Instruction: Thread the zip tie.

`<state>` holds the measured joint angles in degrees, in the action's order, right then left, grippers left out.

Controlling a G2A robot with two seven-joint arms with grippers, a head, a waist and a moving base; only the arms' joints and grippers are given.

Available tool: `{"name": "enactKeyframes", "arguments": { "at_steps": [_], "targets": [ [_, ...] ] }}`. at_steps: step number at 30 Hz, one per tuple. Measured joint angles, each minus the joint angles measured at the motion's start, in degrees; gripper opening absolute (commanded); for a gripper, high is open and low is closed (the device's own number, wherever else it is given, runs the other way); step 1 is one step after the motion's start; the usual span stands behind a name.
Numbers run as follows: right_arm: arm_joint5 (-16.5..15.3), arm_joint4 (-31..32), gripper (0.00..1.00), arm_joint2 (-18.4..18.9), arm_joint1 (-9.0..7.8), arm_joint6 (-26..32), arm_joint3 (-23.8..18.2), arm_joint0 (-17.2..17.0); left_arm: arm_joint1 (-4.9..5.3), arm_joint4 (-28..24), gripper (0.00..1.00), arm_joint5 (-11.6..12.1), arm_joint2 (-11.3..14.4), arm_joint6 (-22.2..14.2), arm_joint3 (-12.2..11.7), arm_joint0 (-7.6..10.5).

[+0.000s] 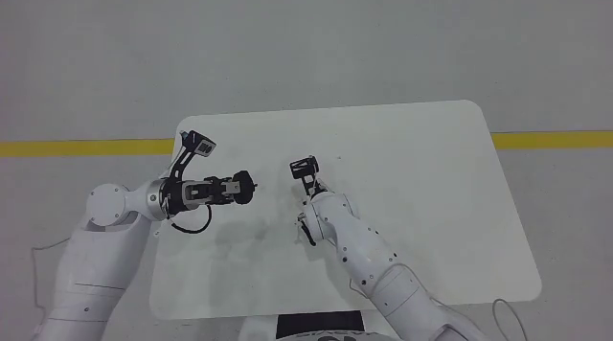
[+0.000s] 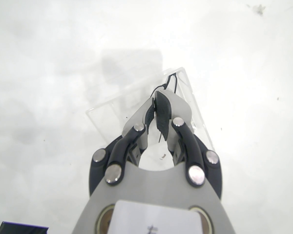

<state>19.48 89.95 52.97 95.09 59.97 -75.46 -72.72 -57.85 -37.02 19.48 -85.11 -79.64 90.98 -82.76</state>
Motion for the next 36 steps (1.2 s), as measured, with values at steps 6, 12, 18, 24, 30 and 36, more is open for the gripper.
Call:
{"name": "enactKeyframes", "arguments": {
  "at_steps": [6,12,18,24,30,36],
  "targets": [
    [0.0,0.0,0.1,-0.12,-0.15,-0.15,-0.67,-0.28,0.0,0.0,0.0,0.0,0.0,0.0,0.0,0.0],
    [0.0,0.0,0.11,-0.2,-0.43,-0.26,-1.71,-0.77,0.0,0.0,0.0,0.0,0.0,0.0,0.0,0.0],
    [0.0,0.0,0.15,-0.41,-0.64,-0.11,-1.57,-0.77,0.0,0.0,0.0,0.0,0.0,0.0,0.0,0.0],
    [0.0,0.0,0.18,-0.67,-0.69,-0.04,-1.04,-0.38,0.0,0.0,0.0,0.0,0.0,0.0,0.0,0.0],
    [0.0,0.0,0.16,-0.85,-0.74,-0.03,-0.62,-0.17,0.0,0.0,0.0,0.0,0.0,0.0,0.0,0.0],
    [0.0,0.0,0.0,-0.99,-0.72,-0.05,-0.15,0.11,0.0,0.0,0.0,0.0,0.0,0.0,0.0,0.0]
  ]
}}
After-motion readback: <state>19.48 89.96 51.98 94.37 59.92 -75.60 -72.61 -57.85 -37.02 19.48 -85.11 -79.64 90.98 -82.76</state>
